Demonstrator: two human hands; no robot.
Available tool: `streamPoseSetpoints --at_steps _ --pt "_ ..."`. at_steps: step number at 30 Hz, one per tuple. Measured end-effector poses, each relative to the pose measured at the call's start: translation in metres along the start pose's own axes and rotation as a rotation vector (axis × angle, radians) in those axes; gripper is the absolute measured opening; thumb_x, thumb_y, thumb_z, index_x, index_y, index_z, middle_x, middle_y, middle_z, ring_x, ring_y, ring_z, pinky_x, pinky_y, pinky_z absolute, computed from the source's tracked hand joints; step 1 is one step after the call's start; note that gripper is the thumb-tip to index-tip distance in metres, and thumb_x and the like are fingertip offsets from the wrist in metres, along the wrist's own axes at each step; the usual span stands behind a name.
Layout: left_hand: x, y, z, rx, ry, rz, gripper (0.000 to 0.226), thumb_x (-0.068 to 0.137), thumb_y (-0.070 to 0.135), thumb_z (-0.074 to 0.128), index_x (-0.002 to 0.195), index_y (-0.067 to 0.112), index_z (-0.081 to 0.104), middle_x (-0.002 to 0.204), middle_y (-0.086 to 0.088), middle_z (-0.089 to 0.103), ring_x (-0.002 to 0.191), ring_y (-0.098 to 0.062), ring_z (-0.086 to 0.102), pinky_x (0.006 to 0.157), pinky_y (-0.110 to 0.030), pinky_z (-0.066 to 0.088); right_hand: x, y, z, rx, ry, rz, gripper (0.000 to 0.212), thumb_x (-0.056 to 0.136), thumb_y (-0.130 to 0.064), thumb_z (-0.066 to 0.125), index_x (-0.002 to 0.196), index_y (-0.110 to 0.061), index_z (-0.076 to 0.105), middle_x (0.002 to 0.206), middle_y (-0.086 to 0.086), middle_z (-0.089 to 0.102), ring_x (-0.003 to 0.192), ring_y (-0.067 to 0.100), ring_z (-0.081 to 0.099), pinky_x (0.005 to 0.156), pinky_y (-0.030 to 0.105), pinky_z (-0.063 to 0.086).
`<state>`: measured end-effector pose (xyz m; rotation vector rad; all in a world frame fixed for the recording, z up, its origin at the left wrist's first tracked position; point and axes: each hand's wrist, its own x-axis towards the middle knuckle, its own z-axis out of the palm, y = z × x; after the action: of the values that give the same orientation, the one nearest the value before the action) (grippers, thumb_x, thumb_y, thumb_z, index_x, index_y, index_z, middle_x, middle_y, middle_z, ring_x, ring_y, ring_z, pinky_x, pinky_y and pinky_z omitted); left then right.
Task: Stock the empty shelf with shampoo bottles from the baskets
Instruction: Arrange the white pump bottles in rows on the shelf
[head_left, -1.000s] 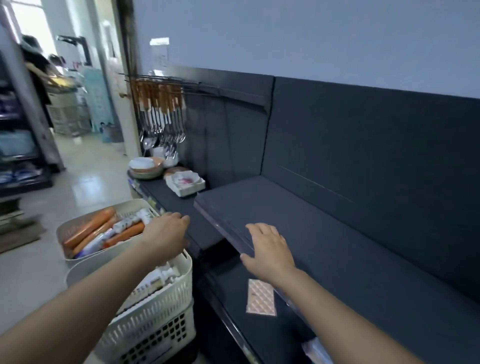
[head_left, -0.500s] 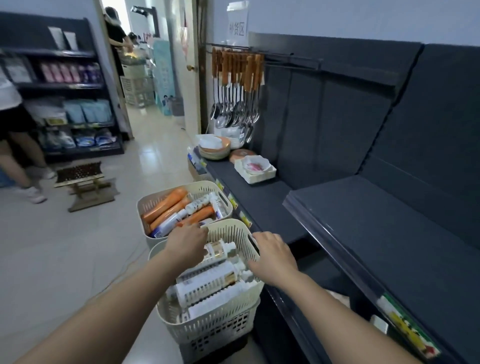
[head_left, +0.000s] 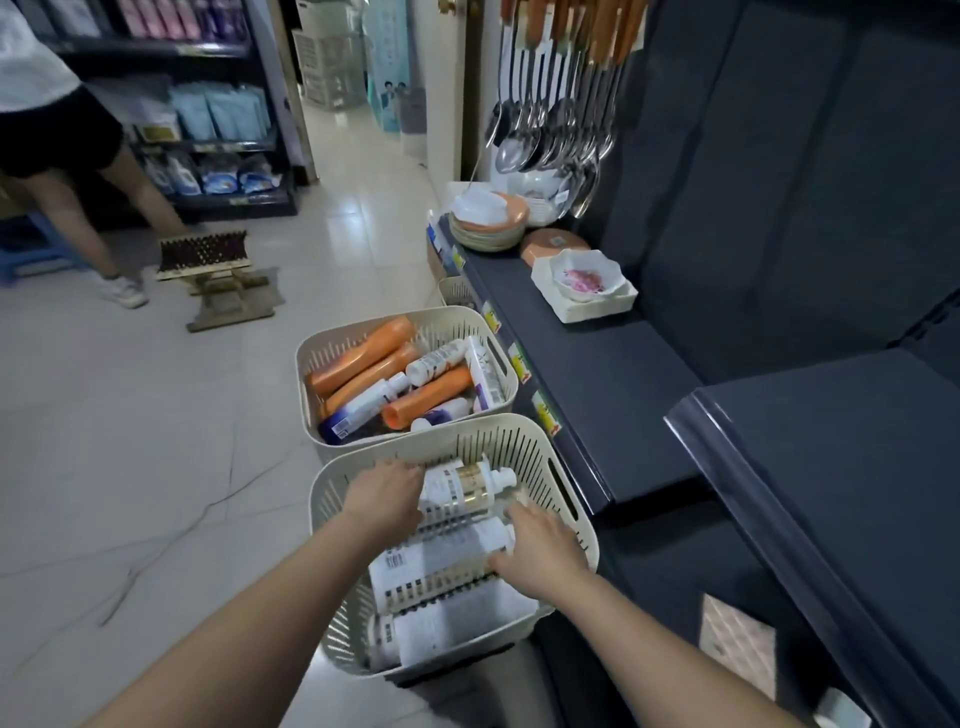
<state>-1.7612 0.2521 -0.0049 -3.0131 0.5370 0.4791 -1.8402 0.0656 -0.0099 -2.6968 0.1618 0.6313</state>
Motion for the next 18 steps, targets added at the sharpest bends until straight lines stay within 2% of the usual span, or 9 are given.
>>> streamPoseSetpoints --at_steps 5,9,11,13,16,18 --pt "0.027 -0.01 0.034 -0.079 -0.083 -0.008 0.046 0.087 0.027 0.061 0.13 0.015 0.051 0.126 -0.004 0.057 0.113 -0.023 0.054 0.093 -0.037 0.049 0.024 0.009 0.02 0.078 -0.126 0.158 0.068 0.088 -0.052 0.058 0.143 -0.017 0.041 0.137 0.009 0.054 0.124 0.03 0.051 0.098 0.038 0.046" --pt "0.05 -0.017 0.055 -0.115 -0.204 -0.007 0.061 0.086 0.032 0.062 0.14 0.016 0.038 0.137 -0.007 0.048 0.125 -0.026 0.048 0.102 -0.044 0.044 0.044 0.015 0.037 0.158 -0.201 0.313 0.072 0.087 -0.059 0.057 0.138 -0.01 0.045 0.139 0.014 0.053 0.125 0.032 0.051 0.101 0.04 0.046" --pt "0.059 -0.02 0.065 -0.138 -0.255 0.0 0.065 0.086 0.037 0.062 0.141 0.018 0.035 0.137 -0.007 0.047 0.126 -0.027 0.046 0.103 -0.046 0.042 0.052 0.016 0.047 0.257 -0.215 0.373 0.075 0.087 -0.057 0.058 0.141 -0.007 0.042 0.145 0.017 0.046 0.127 0.033 0.05 0.102 0.04 0.047" --pt "0.067 -0.022 0.073 -0.143 -0.272 0.014 0.066 0.085 0.043 0.062 0.14 0.02 0.034 0.133 -0.007 0.047 0.122 -0.028 0.048 0.1 -0.045 0.044 0.061 0.015 0.057 0.389 -0.24 0.437 0.083 0.089 -0.056 0.059 0.148 -0.005 0.031 0.153 0.016 0.036 0.131 0.033 0.047 0.103 0.038 0.045" --pt "0.077 -0.024 0.078 -0.14 -0.276 0.033 0.072 0.083 0.056 0.059 0.14 0.02 0.033 0.134 -0.009 0.045 0.122 -0.03 0.048 0.096 -0.045 0.044 0.073 0.012 0.071 0.629 -0.253 0.552 0.103 0.083 -0.063 0.064 0.154 -0.005 0.017 0.159 0.015 0.027 0.141 0.035 0.035 0.11 0.044 0.037" --pt "0.083 -0.026 0.081 -0.099 -0.284 0.042 0.076 0.081 0.062 0.058 0.141 0.021 0.032 0.138 -0.009 0.045 0.126 -0.03 0.044 0.099 -0.047 0.039 0.081 0.009 0.08 0.754 -0.219 0.641 0.113 0.075 -0.067 0.069 0.155 -0.007 0.016 0.16 0.014 0.027 0.143 0.037 0.031 0.112 0.048 0.035"
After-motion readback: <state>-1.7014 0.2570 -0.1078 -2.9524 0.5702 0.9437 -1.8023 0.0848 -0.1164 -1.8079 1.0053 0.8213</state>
